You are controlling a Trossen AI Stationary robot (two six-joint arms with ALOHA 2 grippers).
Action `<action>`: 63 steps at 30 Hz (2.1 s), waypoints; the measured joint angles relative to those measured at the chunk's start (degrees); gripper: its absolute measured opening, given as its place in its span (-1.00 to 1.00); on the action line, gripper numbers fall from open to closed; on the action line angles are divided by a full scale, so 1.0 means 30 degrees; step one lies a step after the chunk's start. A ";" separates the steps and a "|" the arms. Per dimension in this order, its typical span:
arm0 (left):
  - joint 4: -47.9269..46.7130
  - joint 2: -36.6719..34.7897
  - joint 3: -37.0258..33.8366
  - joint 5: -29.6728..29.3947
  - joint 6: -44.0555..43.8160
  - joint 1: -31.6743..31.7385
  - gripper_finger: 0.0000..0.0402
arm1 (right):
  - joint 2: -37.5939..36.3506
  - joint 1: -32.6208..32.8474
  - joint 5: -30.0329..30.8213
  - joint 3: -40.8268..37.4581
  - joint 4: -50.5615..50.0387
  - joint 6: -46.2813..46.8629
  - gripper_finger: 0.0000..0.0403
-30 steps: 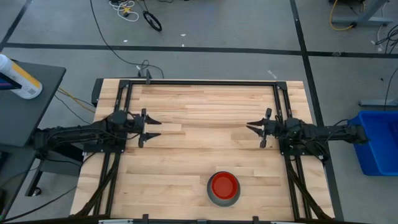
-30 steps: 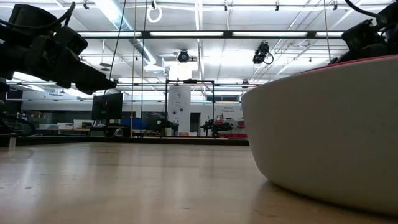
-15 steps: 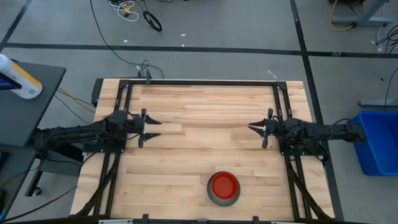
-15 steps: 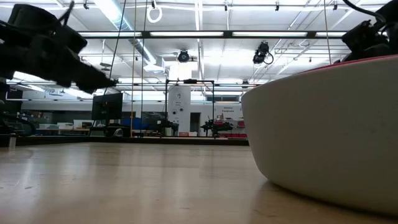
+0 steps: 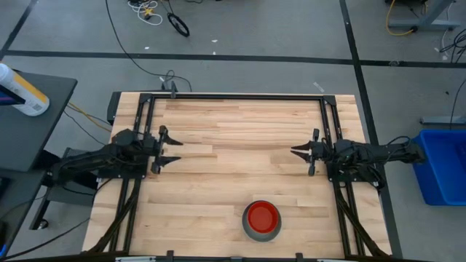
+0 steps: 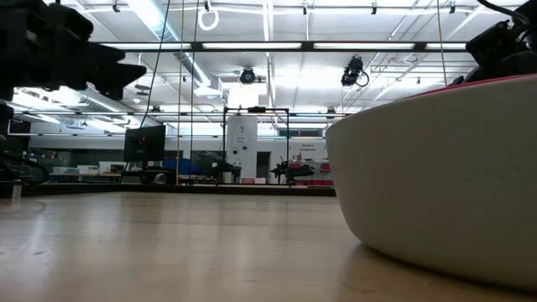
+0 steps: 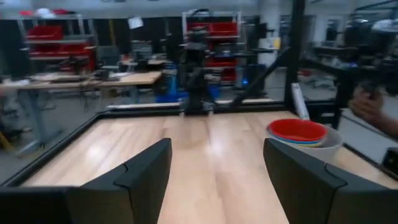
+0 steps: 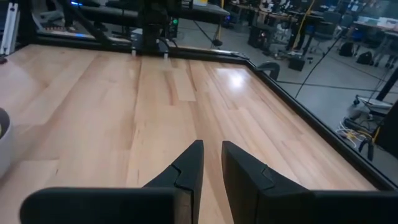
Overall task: Nest bowls inside each other
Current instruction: Return to Home Position
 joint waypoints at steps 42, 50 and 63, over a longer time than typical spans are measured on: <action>-0.0601 0.0015 -0.0119 -0.7204 -0.0530 -0.6105 0.30 | -0.1417 0.0366 0.0800 0.0000 0.0196 -0.0230 -0.67; -0.0660 0.0015 -0.0119 -0.7039 -0.0695 -0.6105 0.30 | -0.2200 0.0381 -0.0204 0.0036 0.0068 -0.0737 -0.67; -0.0665 0.0051 -0.0119 -0.7156 -0.1304 -0.6105 0.30 | -0.2200 0.0381 -0.0403 0.0029 0.0320 -0.0796 -0.68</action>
